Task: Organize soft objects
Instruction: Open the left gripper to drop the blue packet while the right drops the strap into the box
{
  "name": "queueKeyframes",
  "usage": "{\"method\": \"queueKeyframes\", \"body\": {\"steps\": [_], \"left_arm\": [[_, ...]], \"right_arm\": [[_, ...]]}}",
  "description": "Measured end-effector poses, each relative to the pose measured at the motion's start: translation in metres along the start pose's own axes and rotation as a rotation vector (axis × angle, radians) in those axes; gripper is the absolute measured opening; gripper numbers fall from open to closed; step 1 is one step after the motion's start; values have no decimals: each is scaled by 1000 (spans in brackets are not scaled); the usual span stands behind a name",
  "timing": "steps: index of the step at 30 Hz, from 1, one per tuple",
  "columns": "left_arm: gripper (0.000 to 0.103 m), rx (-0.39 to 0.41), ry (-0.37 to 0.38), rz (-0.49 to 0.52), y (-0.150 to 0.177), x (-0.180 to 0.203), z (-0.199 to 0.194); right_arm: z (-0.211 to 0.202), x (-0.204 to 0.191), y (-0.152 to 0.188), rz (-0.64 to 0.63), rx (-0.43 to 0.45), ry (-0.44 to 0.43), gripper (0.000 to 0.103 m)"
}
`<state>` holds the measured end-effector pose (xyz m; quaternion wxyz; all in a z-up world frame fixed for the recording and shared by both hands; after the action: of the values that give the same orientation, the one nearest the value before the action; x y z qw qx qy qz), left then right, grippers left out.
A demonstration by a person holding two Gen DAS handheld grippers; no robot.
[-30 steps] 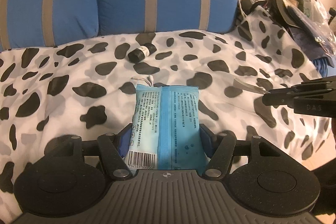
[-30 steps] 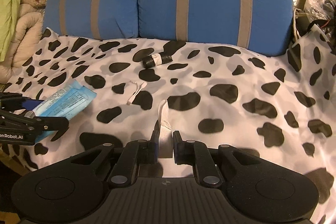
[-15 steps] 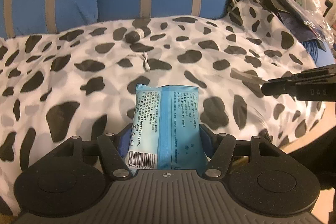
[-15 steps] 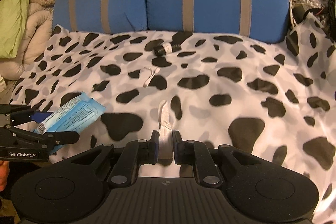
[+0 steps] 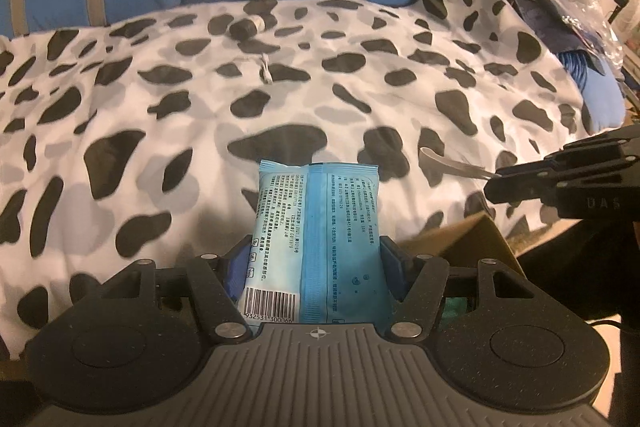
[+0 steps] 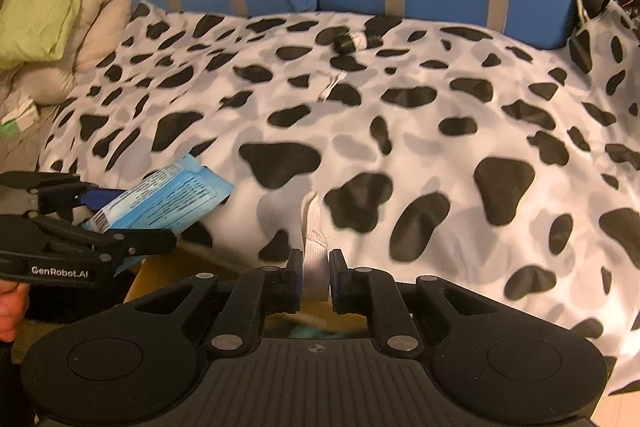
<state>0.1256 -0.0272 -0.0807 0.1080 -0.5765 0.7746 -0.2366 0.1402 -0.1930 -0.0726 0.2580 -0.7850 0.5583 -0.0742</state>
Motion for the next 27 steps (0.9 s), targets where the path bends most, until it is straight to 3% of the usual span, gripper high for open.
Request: {"method": "queueKeyframes", "body": {"steps": [10,23,24,26,27], "left_arm": [[63,-35,28,-33,22,7,-10],[63,-98,35,-61,40,10,-11],[64,-101,33,-63,41,9,-10],[65,-109,17,-67,41,8,-9],[65,-117,9,-69,42,7,-8]], "right_arm": [[0,-20,36,-23,-84,-20,16],[8,-36,51,-74,-158,-38,16],[10,-36,51,-73,-165,-41,18],[13,-36,52,-75,-186,-34,32],[14,-37,53,-79,-190,-28,53]]}}
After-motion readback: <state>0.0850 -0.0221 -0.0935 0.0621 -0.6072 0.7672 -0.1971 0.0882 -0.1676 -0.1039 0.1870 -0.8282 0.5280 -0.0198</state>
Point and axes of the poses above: each gripper's, at about its wrist camera, not at the fingertips, and z roughly the way its jaws point, x to its right, y to its underside, the point moved 9 cm from there along z, roughly the way its jaws point, and after that the axes turned 7 degrees about -x, right-handed, at the moved point
